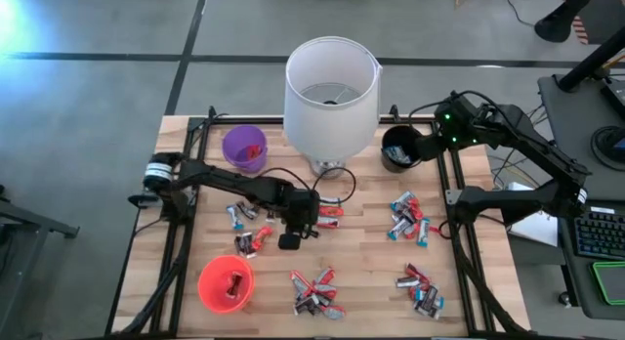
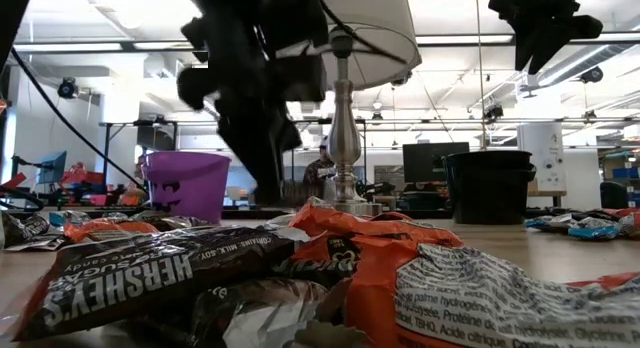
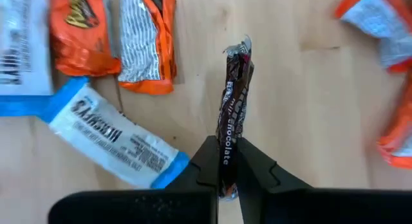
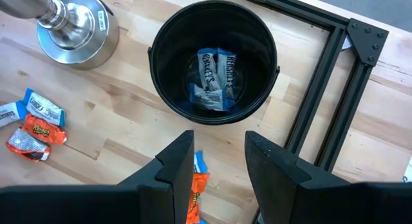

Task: Sort candy
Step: Put the black chocolate into the orange bucket

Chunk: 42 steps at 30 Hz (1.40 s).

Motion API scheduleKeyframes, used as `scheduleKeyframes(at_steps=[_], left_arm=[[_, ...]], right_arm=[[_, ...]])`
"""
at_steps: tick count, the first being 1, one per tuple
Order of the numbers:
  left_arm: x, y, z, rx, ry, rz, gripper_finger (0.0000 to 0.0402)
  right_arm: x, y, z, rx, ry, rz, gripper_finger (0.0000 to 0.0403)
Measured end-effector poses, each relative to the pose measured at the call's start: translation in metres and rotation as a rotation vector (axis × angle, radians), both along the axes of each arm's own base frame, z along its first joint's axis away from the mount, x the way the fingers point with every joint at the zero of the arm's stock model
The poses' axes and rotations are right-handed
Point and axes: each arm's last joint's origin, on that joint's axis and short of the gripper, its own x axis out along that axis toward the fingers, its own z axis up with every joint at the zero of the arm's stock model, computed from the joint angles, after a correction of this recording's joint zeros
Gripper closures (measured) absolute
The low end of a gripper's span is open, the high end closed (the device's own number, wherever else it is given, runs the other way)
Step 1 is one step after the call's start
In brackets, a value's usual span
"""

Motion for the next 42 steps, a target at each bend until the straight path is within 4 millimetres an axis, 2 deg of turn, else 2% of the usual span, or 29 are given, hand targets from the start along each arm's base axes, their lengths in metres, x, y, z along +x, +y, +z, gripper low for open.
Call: scheduleKeyframes(at_steps=[6,11,17,22,32,38,42], left_arm=[[-0.02,0.001,0.039,-0.006,-0.044,-0.002,0.0401],[-0.047,0.006,0.067,0.061,-0.01,0.014,0.0401],[-0.081,0.019,0.092,0.135,0.064,0.05,0.0401],[-0.109,0.034,0.11,0.163,0.103,0.104,0.0401],[-0.157,0.061,0.142,0.184,0.053,0.183,0.0401],[-0.184,0.073,0.153,0.198,0.046,0.244,0.0401],[-0.198,0.077,0.16,0.228,0.015,0.227,0.0401]], right_arm=[[0.0,0.0,0.0,0.0,0.0,0.0,0.0275],[0.0,0.0,0.0,0.0,0.0,0.0,0.0275],[0.0,0.0,0.0,0.004,0.001,-0.003,0.0275],[-0.004,0.003,-0.001,0.042,0.019,0.001,0.0275],[-0.015,0.014,-0.003,0.17,0.021,-0.072,0.0275],[-0.022,0.022,0.0,0.251,-0.065,-0.082,0.0275],[-0.032,0.029,0.003,0.241,-0.111,-0.092,0.0275]])
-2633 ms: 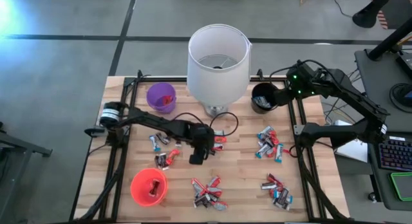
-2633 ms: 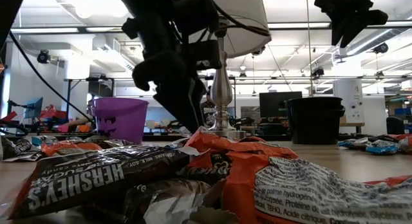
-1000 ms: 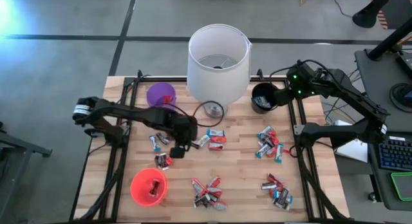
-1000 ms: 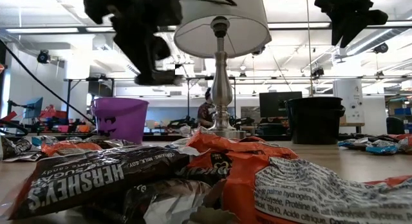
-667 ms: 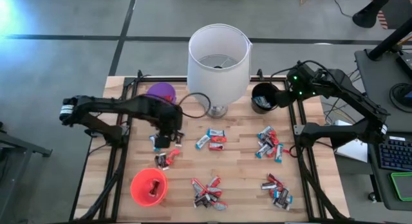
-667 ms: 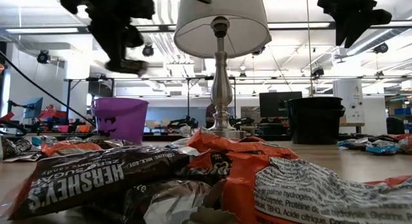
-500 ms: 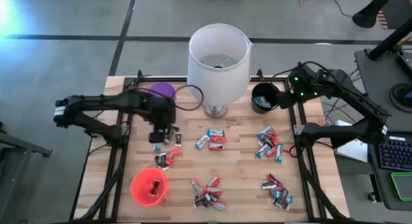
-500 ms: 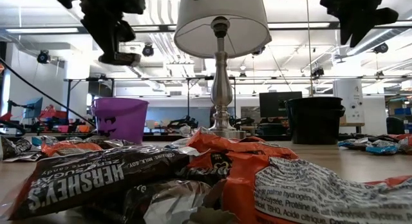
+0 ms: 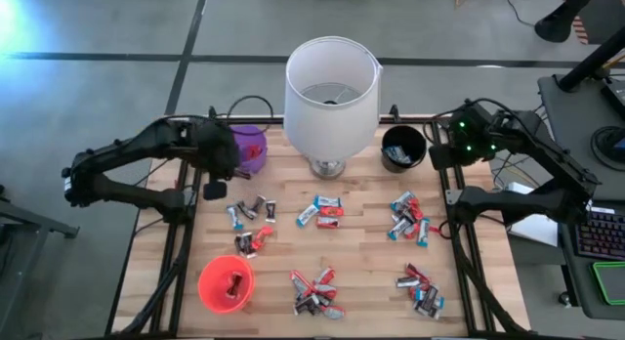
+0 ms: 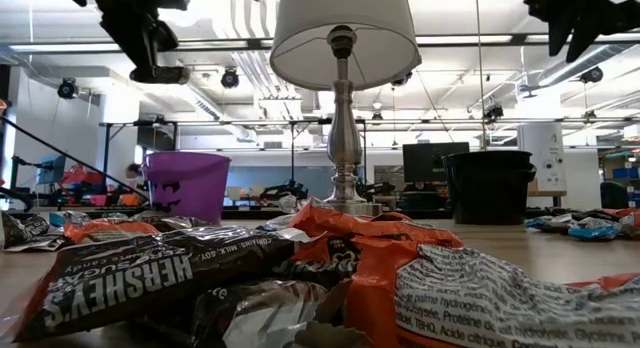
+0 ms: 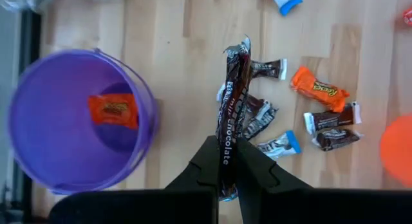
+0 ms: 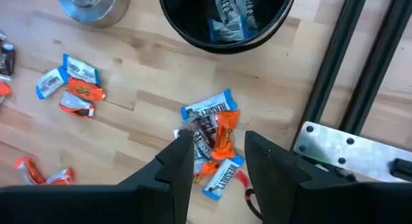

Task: Sort candy
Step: Put the black chocolate into the orange bucket

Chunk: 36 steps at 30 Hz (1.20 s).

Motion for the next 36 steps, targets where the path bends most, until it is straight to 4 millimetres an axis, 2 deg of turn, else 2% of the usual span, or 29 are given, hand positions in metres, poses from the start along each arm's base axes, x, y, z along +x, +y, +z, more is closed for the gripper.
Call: scheduleKeyframes(at_steps=[5,11,17,25,36], left_arm=[[-0.012,0.012,0.005,0.058,-0.012,-0.021,0.0401],[-0.023,0.035,0.003,0.136,0.04,0.019,0.0401],[-0.03,0.043,0.003,0.054,0.001,0.037,0.0401],[-0.045,0.019,0.009,-0.18,-0.086,0.101,0.0401],[-0.056,-0.025,0.022,-0.362,-0.189,0.13,0.0401]], right_arm=[[-0.009,0.006,-0.004,0.014,-0.021,-0.058,0.0275],[-0.001,0.001,-0.025,0.066,0.042,-0.091,0.0275],[0.007,-0.005,-0.049,0.103,0.12,-0.094,0.0275],[0.006,-0.006,-0.067,0.101,0.199,-0.086,0.0275],[0.012,-0.008,-0.066,0.12,0.118,-0.046,0.0275]])
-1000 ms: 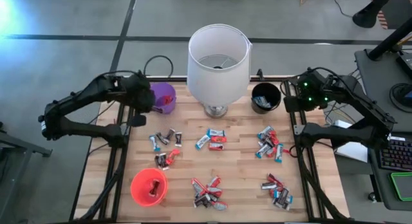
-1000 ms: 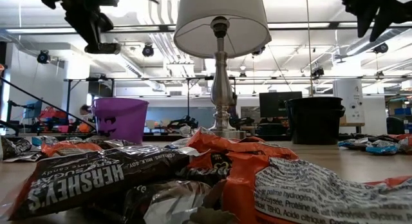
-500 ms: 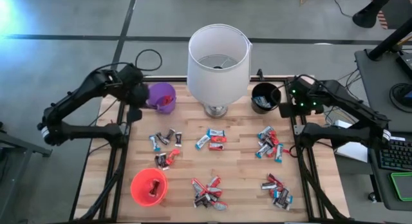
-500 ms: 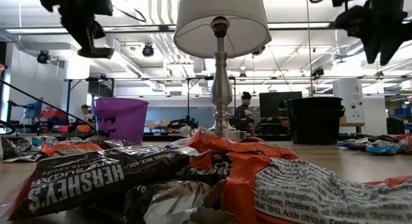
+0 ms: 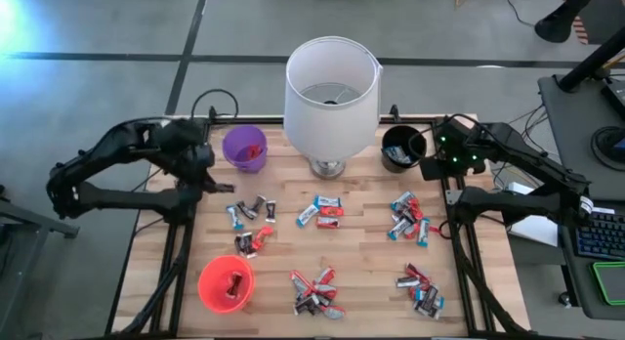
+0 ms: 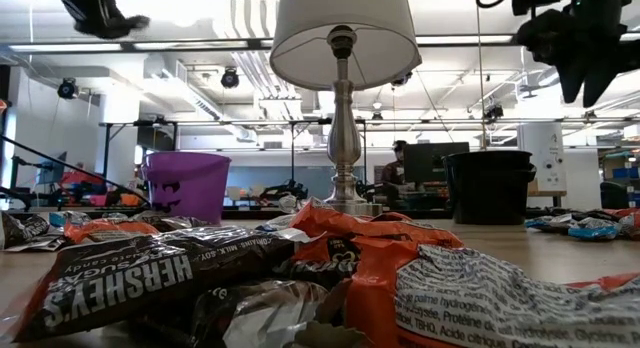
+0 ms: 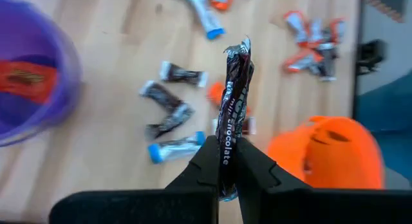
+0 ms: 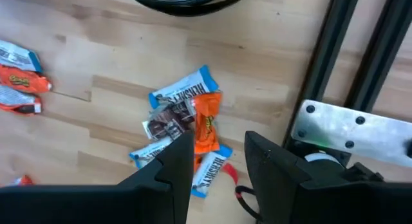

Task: Sort candy
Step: Put the black chocolate into the orange bucket

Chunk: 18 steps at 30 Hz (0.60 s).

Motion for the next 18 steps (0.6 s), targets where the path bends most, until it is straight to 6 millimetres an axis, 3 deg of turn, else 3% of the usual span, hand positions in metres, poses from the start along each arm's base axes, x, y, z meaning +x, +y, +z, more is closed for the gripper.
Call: scheduleKeyframes(at_steps=[6,11,18], left_arm=[[0.014,-0.026,0.005,-0.056,-0.066,-0.13,0.0401],[0.017,-0.047,0.0,0.024,-0.012,-0.176,0.0401],[0.014,-0.074,-0.028,-0.042,0.099,-0.231,0.0401]], right_arm=[[0.001,0.0,0.0,0.016,-0.022,-0.027,0.0275],[0.002,0.0,0.001,0.041,-0.037,-0.038,0.0275],[0.002,0.0,0.001,0.04,-0.039,-0.039,0.0275]])
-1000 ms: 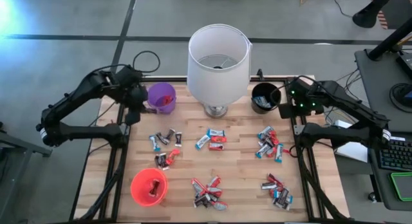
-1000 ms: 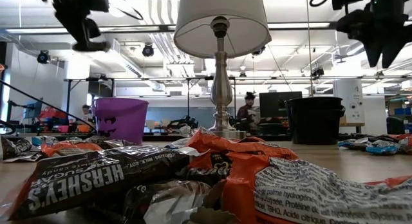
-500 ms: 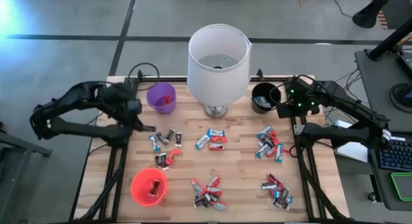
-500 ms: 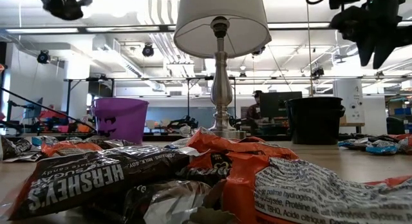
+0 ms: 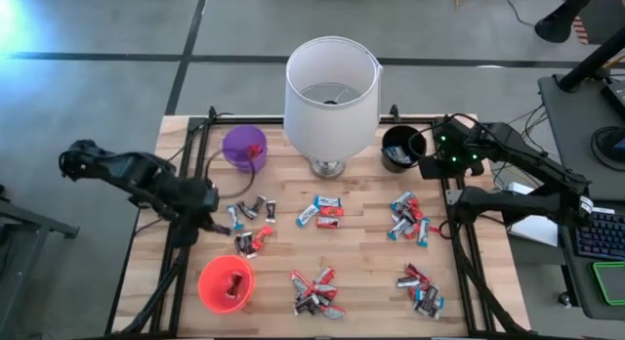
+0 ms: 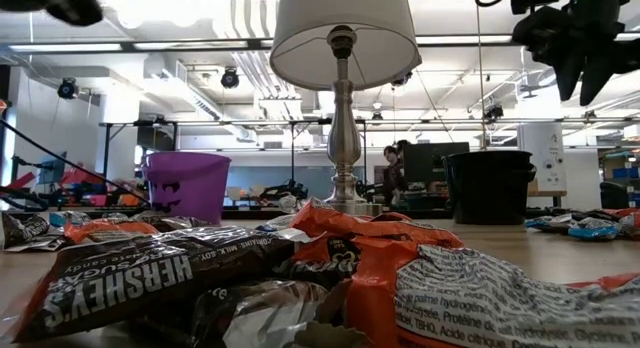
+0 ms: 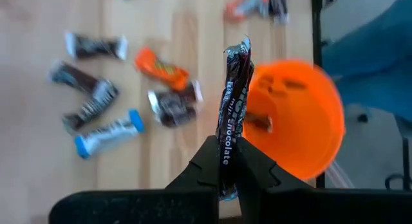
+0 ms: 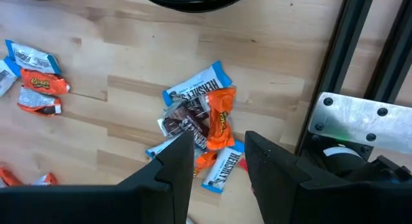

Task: Sort candy
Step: Put the black chocolate into the orange bucket

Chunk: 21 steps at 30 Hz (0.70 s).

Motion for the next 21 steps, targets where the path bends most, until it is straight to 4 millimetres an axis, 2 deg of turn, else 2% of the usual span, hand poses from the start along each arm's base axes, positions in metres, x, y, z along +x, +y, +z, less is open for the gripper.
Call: scheduleKeyframes(at_steps=[6,12,21], left_arm=[[0.004,-0.026,-0.021,-0.072,-0.021,-0.071,0.0401],[0.007,-0.048,-0.028,-0.116,-0.022,-0.119,0.0401],[0.016,-0.073,-0.04,-0.093,0.019,-0.187,0.0401]], right_arm=[[0.002,-0.001,0.0,-0.001,-0.017,-0.032,0.0275],[0.004,-0.003,0.001,-0.009,-0.041,-0.057,0.0275],[0.01,-0.007,0.004,-0.042,-0.109,-0.088,0.0275]])
